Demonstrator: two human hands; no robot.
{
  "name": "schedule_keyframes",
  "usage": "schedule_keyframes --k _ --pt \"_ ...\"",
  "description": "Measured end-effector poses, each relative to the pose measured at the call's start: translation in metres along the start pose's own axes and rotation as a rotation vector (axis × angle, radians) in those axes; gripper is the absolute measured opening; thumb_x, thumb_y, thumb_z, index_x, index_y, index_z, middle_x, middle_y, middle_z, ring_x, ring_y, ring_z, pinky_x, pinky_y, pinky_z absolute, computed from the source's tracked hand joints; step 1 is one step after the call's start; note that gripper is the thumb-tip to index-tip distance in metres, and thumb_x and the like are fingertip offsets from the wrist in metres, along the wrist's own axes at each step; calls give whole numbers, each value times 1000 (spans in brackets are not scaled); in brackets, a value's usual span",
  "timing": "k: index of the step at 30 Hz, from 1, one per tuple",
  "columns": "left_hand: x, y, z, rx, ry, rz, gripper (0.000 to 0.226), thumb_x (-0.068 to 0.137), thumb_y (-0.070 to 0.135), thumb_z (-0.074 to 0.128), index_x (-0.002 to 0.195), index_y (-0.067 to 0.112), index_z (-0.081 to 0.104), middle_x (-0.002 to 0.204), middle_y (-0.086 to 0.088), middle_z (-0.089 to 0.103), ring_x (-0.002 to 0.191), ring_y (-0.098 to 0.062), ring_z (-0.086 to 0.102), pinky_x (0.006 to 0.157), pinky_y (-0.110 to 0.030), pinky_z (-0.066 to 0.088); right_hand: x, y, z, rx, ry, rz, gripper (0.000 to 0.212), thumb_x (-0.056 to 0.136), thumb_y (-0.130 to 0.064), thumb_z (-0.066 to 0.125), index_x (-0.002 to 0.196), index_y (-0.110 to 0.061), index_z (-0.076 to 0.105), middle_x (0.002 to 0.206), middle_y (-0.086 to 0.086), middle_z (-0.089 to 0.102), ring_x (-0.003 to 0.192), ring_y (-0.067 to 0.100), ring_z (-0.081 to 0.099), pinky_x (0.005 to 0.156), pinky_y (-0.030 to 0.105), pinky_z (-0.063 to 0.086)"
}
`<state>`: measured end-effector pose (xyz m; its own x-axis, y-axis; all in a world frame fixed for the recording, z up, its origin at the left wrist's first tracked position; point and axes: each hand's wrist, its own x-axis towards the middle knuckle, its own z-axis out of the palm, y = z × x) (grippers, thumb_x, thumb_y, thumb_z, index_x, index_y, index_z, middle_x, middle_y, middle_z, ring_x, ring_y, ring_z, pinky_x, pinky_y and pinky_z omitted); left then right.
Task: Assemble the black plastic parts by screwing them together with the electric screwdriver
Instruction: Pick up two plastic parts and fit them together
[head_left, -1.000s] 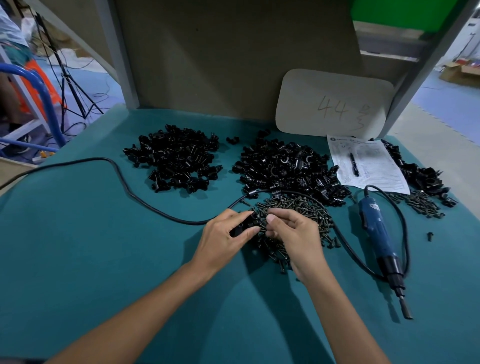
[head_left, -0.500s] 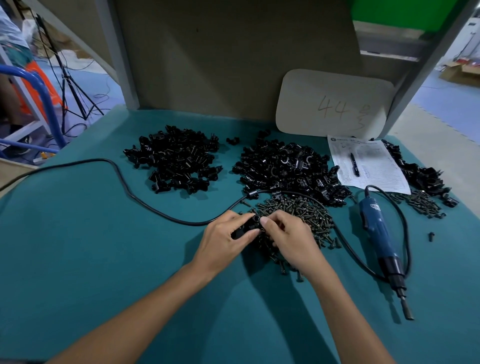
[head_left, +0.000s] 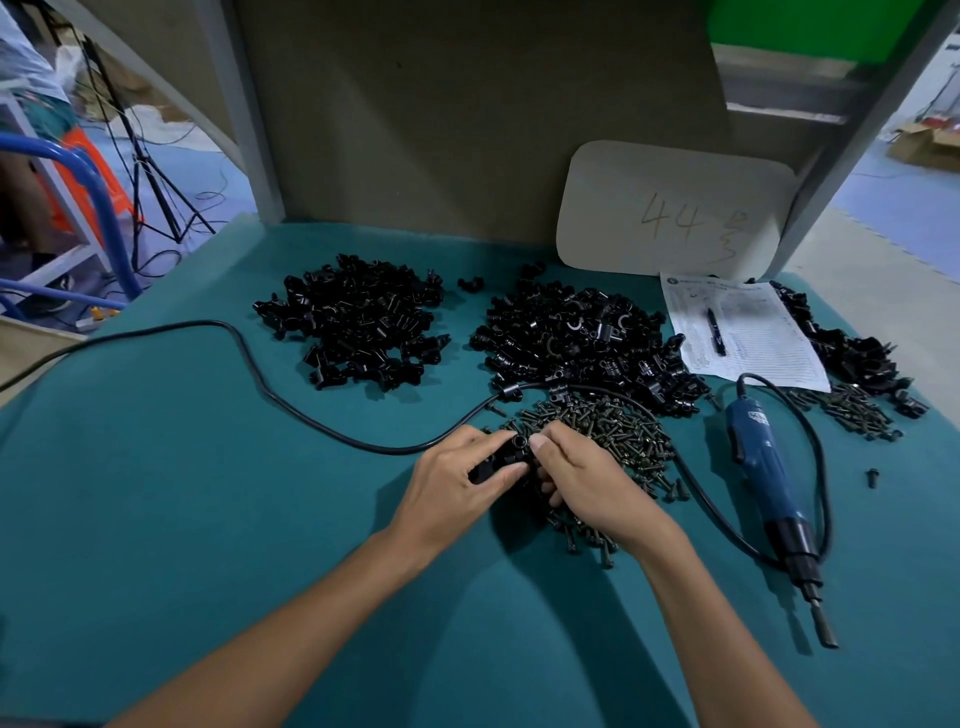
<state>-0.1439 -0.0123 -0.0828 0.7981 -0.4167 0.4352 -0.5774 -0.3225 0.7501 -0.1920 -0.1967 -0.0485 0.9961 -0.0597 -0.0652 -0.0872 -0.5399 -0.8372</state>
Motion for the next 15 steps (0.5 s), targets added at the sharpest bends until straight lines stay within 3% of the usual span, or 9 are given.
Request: schedule_keyframes --k 4,9,12,15 --pt "1 0 0 0 13 -8 49 90 42 72 131 14 69 100 10 64 90 2 60 75 -12 45 0 2 -1 -3 12 -22 24 108 -37 46 90 -23 55 83 -4 60 70 2 58 65 25 54" --pt "-1 0 1 34 -15 41 44 92 36 73 130 14 69 103 6 66 92 -4 62 80 -19 50 1 0 2 -38 -1 -4 38 110 -39 39 78 -20 48 72 -6 51 66 10 49 66 38 44" --pt "-1 -1 2 35 -18 41 43 92 36 73 130 15 69 104 7 66 94 -4 63 81 -22 52 0 -3 5 -22 34 36 43 109 -42 39 73 -21 49 65 -11 52 57 4 49 64 35 43" --pt "-1 -3 2 35 -14 32 43 92 34 74 131 15 68 104 8 66 93 -5 63 79 -26 53 -3 -5 0 -32 19 80 33 107 -45 40 84 -24 54 77 -8 62 68 4 56 67 31 46"
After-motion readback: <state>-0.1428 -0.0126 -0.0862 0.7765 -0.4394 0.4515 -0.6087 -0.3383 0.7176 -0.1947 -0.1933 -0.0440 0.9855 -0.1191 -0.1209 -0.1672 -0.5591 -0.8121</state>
